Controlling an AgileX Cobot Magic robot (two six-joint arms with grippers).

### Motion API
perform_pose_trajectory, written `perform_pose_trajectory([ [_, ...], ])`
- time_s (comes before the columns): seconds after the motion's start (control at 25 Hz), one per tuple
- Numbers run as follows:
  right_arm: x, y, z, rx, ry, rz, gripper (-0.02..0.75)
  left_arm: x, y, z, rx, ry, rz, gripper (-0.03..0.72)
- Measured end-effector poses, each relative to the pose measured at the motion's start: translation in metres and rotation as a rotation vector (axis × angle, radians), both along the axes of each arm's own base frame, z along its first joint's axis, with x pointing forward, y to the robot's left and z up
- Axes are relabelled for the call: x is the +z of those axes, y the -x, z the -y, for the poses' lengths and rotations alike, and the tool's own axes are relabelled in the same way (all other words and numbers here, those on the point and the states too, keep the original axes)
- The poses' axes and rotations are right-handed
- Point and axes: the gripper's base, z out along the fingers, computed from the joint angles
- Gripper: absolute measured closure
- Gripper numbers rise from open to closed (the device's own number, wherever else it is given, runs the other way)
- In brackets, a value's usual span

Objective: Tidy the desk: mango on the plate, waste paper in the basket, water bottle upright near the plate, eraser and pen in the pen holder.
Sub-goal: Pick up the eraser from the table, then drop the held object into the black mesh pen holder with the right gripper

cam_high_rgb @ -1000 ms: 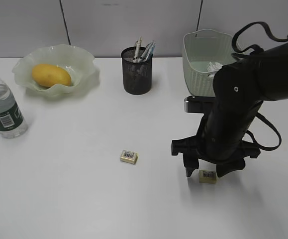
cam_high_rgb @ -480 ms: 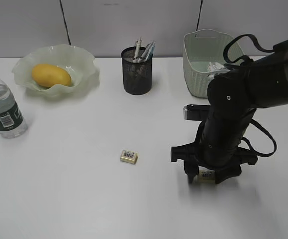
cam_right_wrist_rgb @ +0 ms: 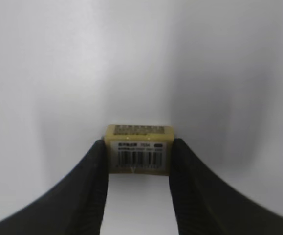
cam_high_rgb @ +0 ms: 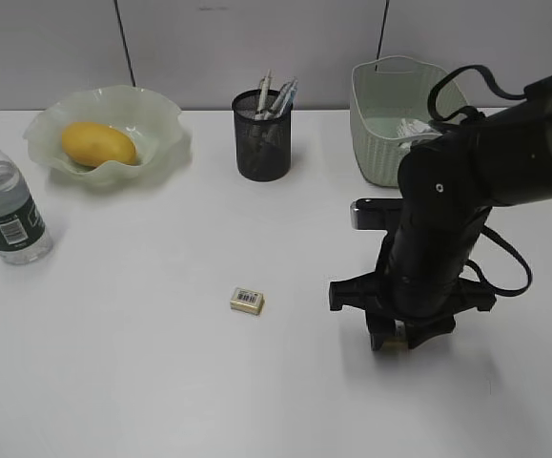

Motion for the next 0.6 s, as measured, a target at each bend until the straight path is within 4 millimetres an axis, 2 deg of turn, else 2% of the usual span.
perform_pose_trajectory([
  [0.12, 0.007, 0.000, 0.000, 0.035, 0.000, 0.011, 0.423, 0.000, 0.000, 0.000, 0.000, 0.000, 0.000, 0.271],
  [0.24, 0.031, -0.004, -0.003, 0.078, -0.026, 0.061, 0.424, 0.000, 0.000, 0.000, 0.000, 0.000, 0.000, 0.271],
  [0.36, 0.065, -0.016, -0.011, 0.114, -0.074, 0.150, 0.424, 0.000, 0.000, 0.000, 0.000, 0.000, 0.000, 0.271],
  [0.6, 0.138, -0.057, -0.039, 0.190, -0.168, 0.348, 0.424, 0.000, 0.000, 0.000, 0.000, 0.000, 0.000, 0.271],
])
